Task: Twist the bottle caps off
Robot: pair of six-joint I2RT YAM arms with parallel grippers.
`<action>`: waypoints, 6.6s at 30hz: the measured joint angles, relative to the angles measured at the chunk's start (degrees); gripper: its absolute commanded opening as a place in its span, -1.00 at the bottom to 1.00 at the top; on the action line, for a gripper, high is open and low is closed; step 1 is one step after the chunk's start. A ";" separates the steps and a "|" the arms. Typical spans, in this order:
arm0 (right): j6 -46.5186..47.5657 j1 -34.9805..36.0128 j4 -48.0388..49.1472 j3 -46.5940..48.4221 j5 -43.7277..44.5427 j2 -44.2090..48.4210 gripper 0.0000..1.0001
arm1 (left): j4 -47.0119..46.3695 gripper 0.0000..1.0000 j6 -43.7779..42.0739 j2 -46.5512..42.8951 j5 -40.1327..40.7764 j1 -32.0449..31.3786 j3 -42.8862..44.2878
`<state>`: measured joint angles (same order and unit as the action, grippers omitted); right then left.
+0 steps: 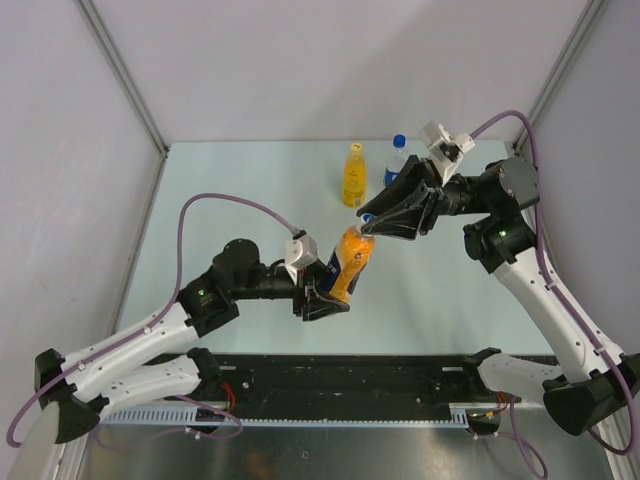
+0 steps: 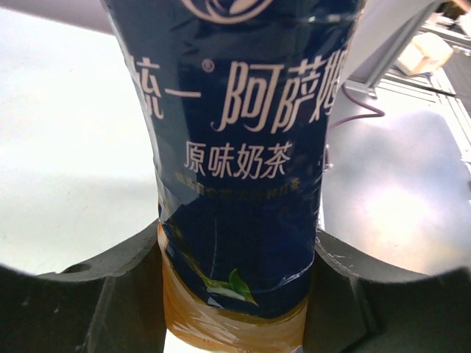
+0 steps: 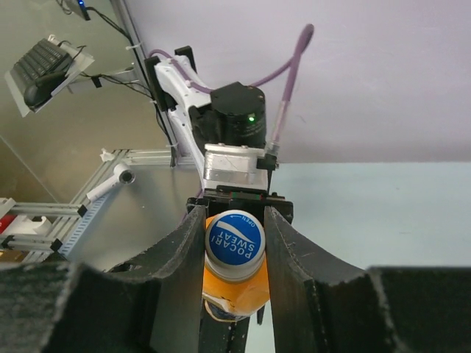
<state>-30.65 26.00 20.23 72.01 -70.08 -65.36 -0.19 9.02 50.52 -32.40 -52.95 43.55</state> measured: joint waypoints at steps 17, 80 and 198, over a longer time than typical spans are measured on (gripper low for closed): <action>-4.11 -0.31 4.07 -0.98 1.88 1.07 0.14 | -5.25 -1.00 0.42 0.22 -2.14 1.09 -1.25; -5.55 -2.34 -34.86 6.14 37.81 -13.07 -0.49 | 21.53 -1.00 -4.92 19.82 67.36 -9.57 12.70; -2.38 2.73 -37.38 9.44 40.41 -16.09 -0.16 | 17.97 -1.00 -12.52 10.36 65.24 -6.82 4.90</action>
<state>-33.04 28.73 -17.15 81.45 -29.67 -81.45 17.78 -3.51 60.88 32.84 -59.77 48.45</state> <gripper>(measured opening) 0.544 0.593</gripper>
